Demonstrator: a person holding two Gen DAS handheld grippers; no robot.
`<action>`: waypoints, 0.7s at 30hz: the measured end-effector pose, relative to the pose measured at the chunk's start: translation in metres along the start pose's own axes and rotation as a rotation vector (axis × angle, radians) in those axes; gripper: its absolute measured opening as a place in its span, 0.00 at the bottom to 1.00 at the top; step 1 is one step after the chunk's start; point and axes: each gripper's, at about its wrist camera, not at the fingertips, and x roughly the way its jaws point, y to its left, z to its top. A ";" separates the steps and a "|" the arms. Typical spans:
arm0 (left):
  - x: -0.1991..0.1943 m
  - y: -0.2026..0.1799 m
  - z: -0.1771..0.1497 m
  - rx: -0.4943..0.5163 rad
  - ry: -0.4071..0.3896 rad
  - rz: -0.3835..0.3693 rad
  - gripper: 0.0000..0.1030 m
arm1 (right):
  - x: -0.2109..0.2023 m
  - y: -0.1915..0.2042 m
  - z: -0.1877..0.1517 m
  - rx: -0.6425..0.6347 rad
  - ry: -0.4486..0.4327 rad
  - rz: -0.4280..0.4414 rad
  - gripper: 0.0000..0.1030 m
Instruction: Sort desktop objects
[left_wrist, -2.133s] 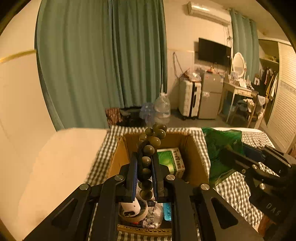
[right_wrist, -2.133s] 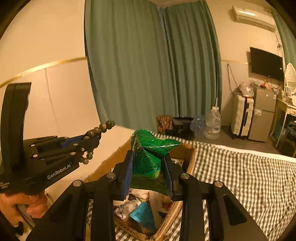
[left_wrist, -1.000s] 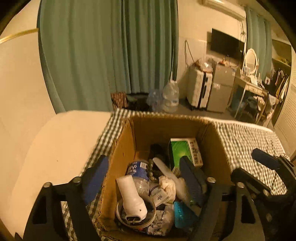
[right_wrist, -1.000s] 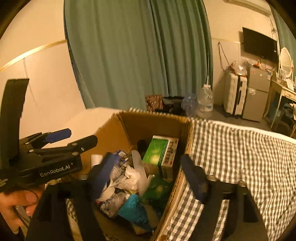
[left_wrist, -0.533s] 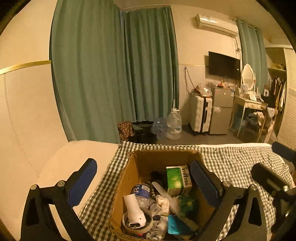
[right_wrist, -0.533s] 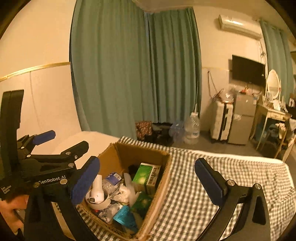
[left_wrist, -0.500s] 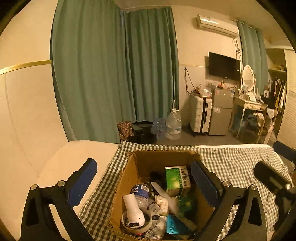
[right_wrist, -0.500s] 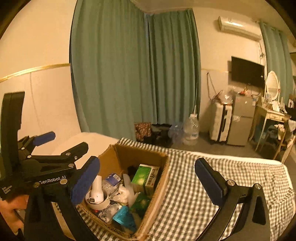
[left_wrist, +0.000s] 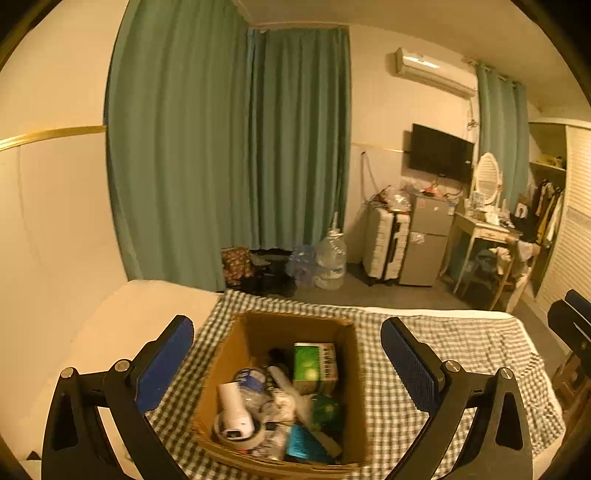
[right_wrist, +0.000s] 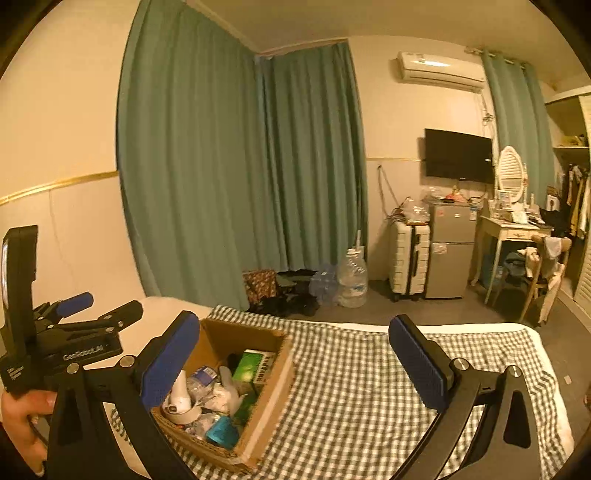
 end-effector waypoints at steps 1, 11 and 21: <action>-0.003 -0.007 0.001 0.002 -0.004 -0.011 1.00 | -0.005 -0.005 0.002 0.003 -0.005 -0.009 0.99; -0.017 -0.068 -0.003 0.029 -0.023 -0.118 1.00 | -0.039 -0.052 0.014 0.045 -0.040 -0.046 0.99; 0.007 -0.108 -0.035 0.117 0.023 -0.117 1.00 | -0.032 -0.097 -0.028 -0.017 0.045 -0.173 0.99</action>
